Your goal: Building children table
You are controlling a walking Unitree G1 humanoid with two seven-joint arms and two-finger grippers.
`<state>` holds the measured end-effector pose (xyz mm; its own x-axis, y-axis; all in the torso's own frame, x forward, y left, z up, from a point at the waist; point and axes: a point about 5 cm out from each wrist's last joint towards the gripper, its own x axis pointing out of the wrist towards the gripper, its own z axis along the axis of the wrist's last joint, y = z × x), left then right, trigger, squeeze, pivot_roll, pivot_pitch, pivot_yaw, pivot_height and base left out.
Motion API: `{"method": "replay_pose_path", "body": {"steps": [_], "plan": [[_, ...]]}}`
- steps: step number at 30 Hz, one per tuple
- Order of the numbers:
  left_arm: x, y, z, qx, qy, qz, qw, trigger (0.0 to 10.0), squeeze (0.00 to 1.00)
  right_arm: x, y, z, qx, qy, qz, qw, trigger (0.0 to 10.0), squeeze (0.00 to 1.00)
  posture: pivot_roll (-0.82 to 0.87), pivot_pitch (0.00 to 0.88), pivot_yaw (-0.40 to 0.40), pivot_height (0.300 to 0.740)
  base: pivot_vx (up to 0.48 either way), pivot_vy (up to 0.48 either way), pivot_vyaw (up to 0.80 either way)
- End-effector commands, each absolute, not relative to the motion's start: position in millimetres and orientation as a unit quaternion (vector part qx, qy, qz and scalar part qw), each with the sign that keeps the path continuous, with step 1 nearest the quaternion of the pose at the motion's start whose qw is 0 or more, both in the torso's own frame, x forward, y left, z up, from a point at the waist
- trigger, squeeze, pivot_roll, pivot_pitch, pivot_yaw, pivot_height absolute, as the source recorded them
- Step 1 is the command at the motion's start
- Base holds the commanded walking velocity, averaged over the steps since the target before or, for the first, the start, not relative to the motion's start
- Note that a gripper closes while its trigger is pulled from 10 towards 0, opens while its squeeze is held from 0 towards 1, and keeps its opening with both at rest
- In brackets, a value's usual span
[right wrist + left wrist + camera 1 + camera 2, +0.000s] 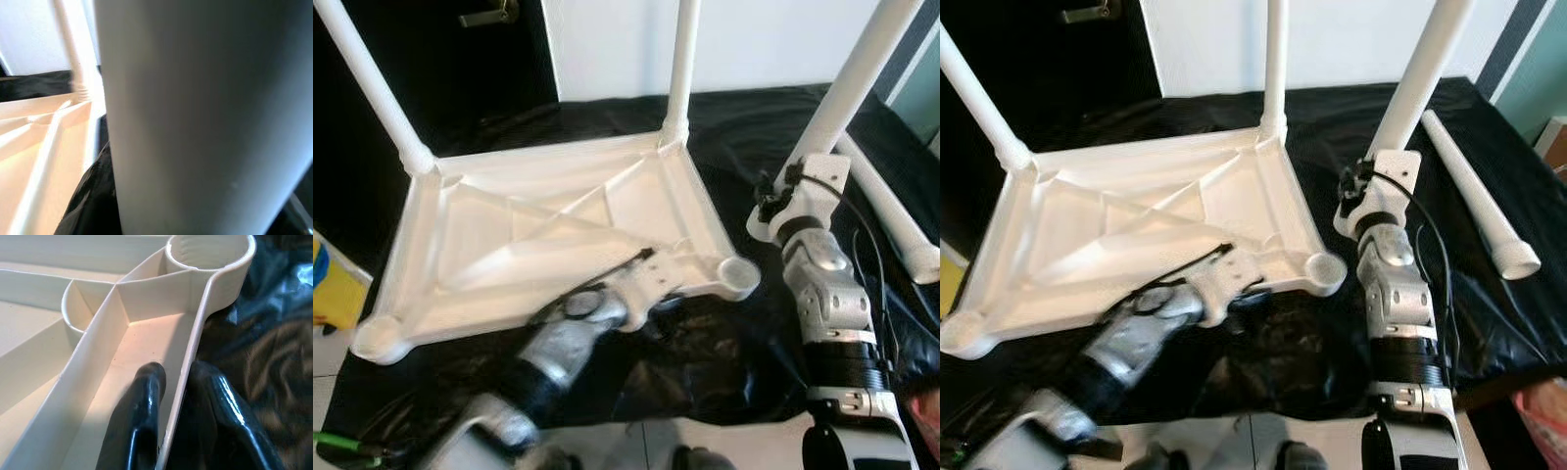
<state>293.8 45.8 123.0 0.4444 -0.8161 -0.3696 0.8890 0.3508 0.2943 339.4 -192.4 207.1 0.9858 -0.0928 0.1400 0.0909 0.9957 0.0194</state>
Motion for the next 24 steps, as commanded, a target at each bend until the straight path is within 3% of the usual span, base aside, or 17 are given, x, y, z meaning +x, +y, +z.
{"method": "replay_pose_path", "body": {"steps": [1,9,10,11,12,13,14,15,18,19,20,24], "plan": [[286,59,121,0.232,0.096,-0.534,0.807,0.0,0.00,339,-189,207,0.004,-0.073,-0.040,0.997,10.0,0.00,-0.07,0.114,0.046,0.740,0.000,0.000,0.00],[271,75,117,0.254,0.108,-0.547,0.790,0.0,0.00,343,-180,205,0.004,-0.069,-0.013,0.997,10.0,0.00,-0.04,0.111,0.021,0.740,0.000,0.000,0.00],[270,76,114,0.260,0.113,-0.546,0.788,4.6,0.00,344,-176,204,0.003,-0.069,-0.004,0.998,10.0,0.00,-0.04,0.111,0.021,0.740,0.000,0.000,0.00],[270,76,114,0.260,0.113,-0.546,0.788,4.6,0.00,344,-176,204,0.003,-0.069,-0.004,0.998,10.0,0.00,-0.04,0.111,0.021,0.740,0.000,0.000,0.00],[270,76,112,0.268,0.116,-0.543,0.787,7.1,0.00,345,-172,204,0.003,-0.070,0.006,0.998,10.0,0.00,-0.04,0.111,0.021,0.740,0.000,0.000,0.00],[270,76,112,0.268,0.116,-0.543,0.787,7.1,0.00,345,-172,204,0.003,-0.070,0.006,0.998,10.0,0.00,-0.04,0.111,0.021,0.740,0.000,0.000,0.00],[270,76,111,0.272,0.119,-0.538,0.789,10.0,0.08,345,-169,204,0.002,-0.071,0.016,0.997,10.0,0.00,-0.04,0.109,0.010,0.740,0.000,0.000,0.00],[272,76,112,0.271,0.118,-0.531,0.794,10.0,1.00,343,-165,205,0.007,-0.076,0.035,0.996,10.0,0.00,-0.04,0.108,0.005,0.740,0.000,0.000,0.00],[275,75,119,0.270,0.104,-0.513,0.808,10.0,1.00,338,-158,207,0.001,-0.092,0.066,0.994,10.0,0.00,-0.04,0.109,0.003,0.740,0.000,0.000,0.00],[276,75,122,0.266,0.100,-0.508,0.813,10.0,0.75,336,-156,208,0.001,-0.098,0.075,0.992,10.0,0.00,-0.04,0.109,0.002,0.740,0.000,0.000,0.00],[276,73,129,0.256,0.080,-0.507,0.819,10.0,0.00,333,-154,209,-0.016,-0.113,0.083,0.990,10.0,0.00,-0.04,0.112,-0.001,0.740,0.000,0.000,0.00],[277,69,145,0.210,0.039,-0.495,0.842,10.0,0.00,323,-151,206,-0.028,-0.134,0.101,0.985,10.0,0.00,-0.03,0.120,-0.005,0.740,0.000,0.000,0.00]]}}
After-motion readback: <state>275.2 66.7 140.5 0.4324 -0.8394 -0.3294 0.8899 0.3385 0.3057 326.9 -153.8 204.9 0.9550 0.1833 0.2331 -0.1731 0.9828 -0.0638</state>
